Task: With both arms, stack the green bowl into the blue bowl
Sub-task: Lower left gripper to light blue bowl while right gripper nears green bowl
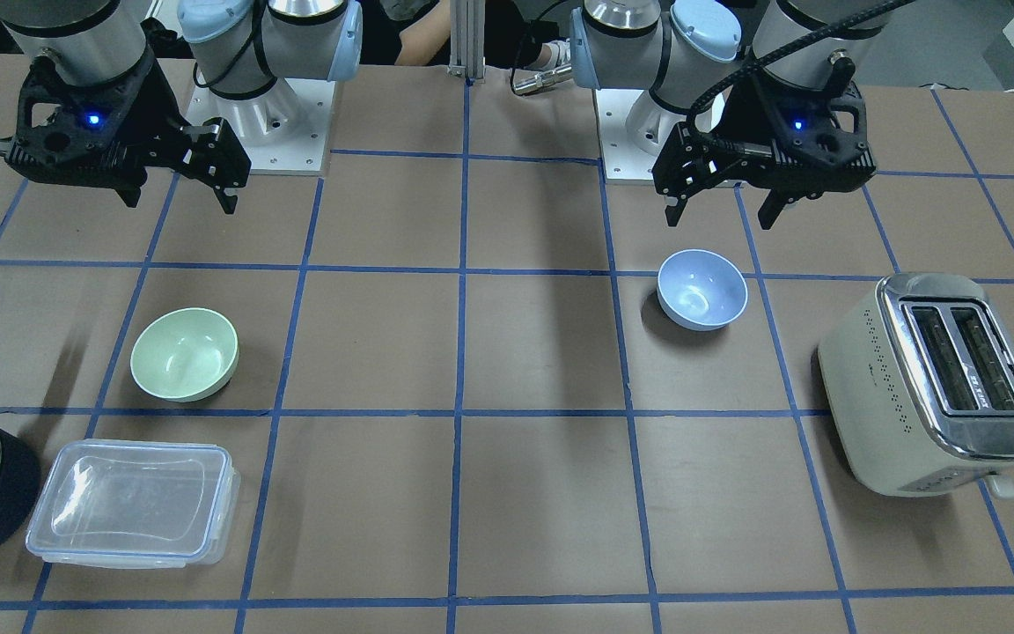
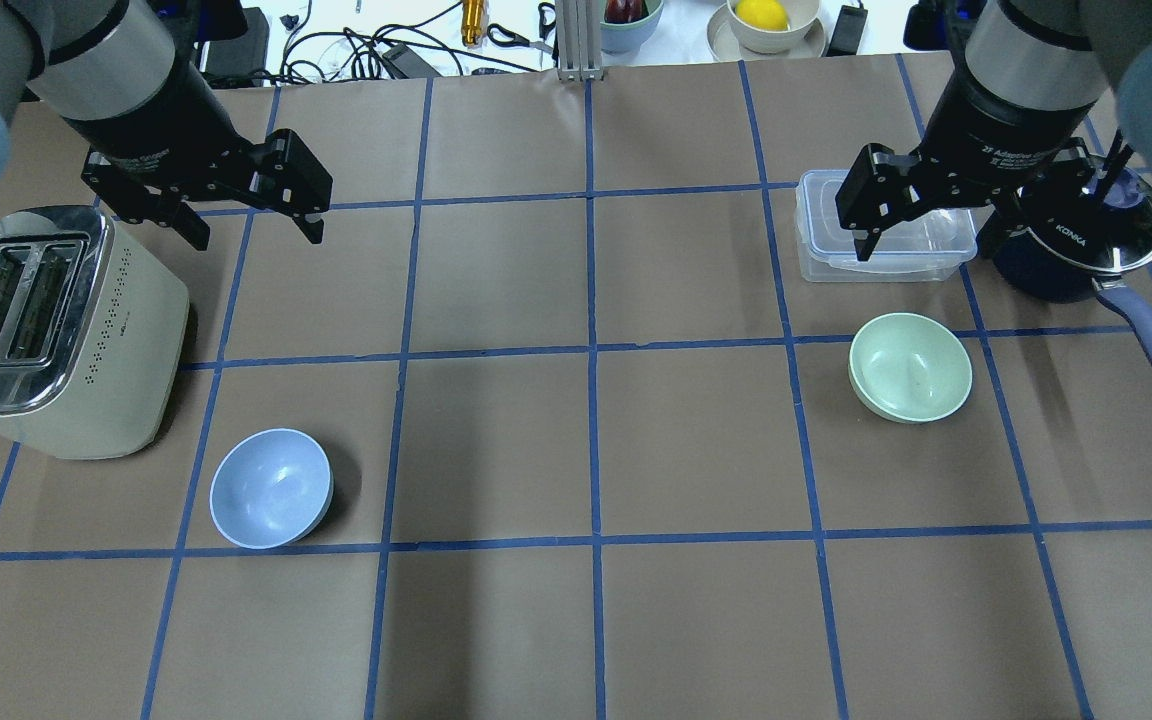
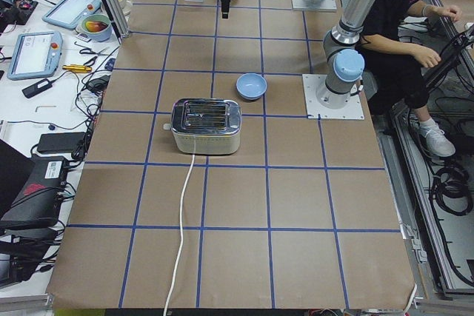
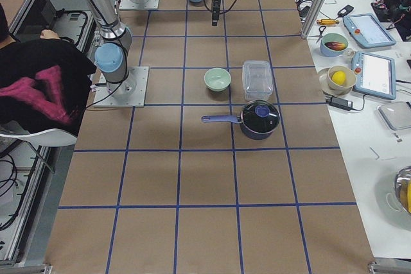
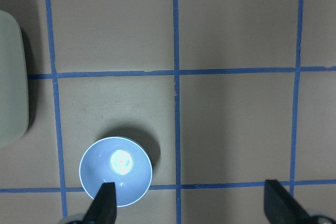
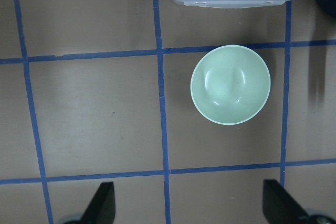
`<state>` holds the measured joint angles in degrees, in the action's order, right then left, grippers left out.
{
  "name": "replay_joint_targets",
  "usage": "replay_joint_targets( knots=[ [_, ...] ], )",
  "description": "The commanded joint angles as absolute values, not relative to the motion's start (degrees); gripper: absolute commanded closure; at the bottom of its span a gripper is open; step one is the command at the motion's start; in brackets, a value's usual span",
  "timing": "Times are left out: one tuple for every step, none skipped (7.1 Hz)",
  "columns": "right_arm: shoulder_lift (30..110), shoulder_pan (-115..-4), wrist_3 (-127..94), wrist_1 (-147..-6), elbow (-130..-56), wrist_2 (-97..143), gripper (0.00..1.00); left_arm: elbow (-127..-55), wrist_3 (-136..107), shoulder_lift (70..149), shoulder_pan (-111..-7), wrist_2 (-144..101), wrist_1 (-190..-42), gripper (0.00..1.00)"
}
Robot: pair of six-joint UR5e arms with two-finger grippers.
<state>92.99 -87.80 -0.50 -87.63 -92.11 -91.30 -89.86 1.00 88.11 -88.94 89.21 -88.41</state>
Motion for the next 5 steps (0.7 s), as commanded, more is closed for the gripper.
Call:
replay_joint_targets(
  knots=[
    [93.0, -87.8, -0.5, -87.7, -92.2, -91.3, 0.0, -90.0, 1.0, 87.8, -88.9, 89.4, -86.9, 0.0],
    [93.0, -87.8, -0.4, -87.7, -92.1, -91.3, 0.0, -89.9, 1.8, 87.8, -88.9, 92.2, -87.1, 0.0],
    [92.9, -87.8, -0.4, -87.7, -92.2, -91.4, 0.0, -90.1, 3.9, 87.4, -88.9, 93.8, -88.2, 0.0],
    [92.9, -87.8, -0.4, -87.7, -92.2, -91.3, 0.0, -90.0, 3.9, 87.4, -88.9, 93.3, -88.6, 0.0],
    [92.9, -87.7, -0.3, -87.7, -92.2, -91.4, 0.0, -89.8, 4.0, 88.1, -88.9, 93.1, -88.2, 0.0]
  ],
)
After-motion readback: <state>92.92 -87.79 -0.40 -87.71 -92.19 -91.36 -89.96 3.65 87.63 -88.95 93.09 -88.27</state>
